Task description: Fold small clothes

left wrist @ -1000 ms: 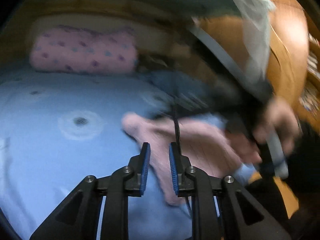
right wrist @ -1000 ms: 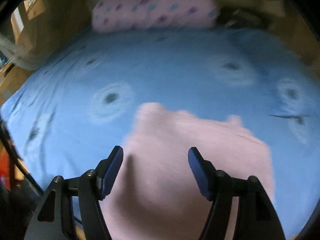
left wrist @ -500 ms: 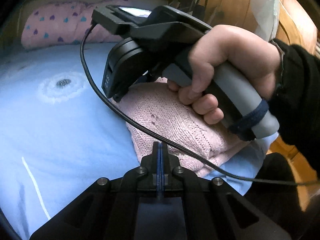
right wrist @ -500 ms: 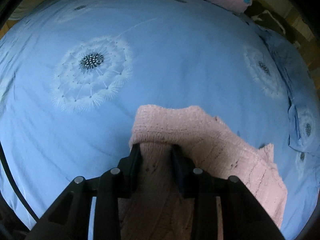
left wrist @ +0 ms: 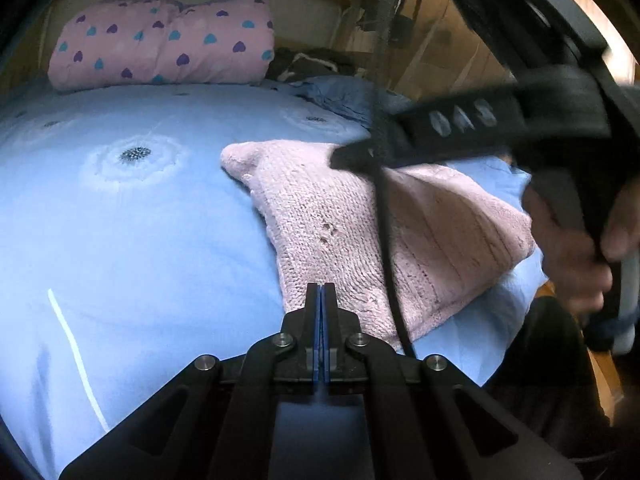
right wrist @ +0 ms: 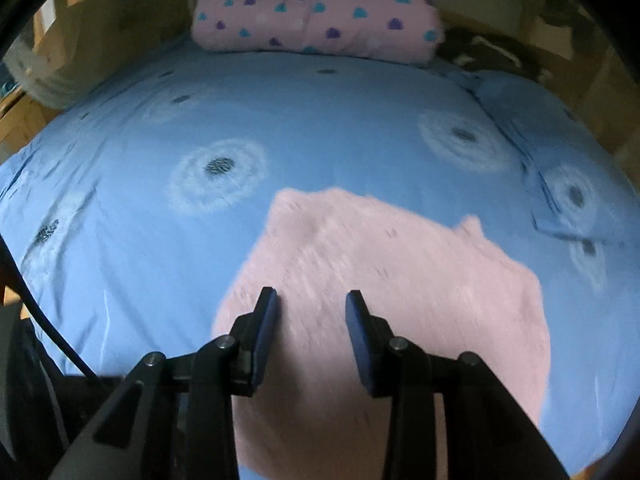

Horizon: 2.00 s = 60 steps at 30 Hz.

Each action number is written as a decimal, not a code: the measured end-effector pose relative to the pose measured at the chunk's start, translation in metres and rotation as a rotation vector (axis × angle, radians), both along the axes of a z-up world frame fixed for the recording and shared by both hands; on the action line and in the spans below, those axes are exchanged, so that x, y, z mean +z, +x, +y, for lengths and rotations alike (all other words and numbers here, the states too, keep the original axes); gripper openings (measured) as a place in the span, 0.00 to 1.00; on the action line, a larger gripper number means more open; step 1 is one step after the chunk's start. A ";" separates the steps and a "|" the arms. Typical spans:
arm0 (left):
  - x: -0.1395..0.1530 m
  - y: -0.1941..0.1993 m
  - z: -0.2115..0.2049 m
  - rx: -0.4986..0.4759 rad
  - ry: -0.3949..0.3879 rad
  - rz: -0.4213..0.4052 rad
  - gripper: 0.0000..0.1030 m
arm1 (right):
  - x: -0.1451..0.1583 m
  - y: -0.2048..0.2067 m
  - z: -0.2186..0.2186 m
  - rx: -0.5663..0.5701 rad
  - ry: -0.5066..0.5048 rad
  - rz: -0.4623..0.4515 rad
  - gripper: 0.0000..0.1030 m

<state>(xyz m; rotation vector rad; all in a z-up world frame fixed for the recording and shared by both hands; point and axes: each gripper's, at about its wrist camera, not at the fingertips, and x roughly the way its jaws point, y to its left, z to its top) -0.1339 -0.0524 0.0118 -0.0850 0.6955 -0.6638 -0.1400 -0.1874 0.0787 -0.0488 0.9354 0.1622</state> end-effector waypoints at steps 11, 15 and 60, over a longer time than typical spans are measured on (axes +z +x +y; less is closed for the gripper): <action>-0.016 -0.002 0.034 0.058 -0.163 -0.032 0.06 | -0.023 0.021 -0.024 0.043 0.108 -0.008 0.38; -0.008 0.005 0.052 -0.010 -0.248 0.100 0.20 | 0.009 -0.014 -0.103 -0.037 0.338 -0.092 0.72; 0.019 0.025 0.087 0.098 -0.458 0.492 0.06 | -0.072 -0.018 -0.119 -0.081 0.735 0.106 0.33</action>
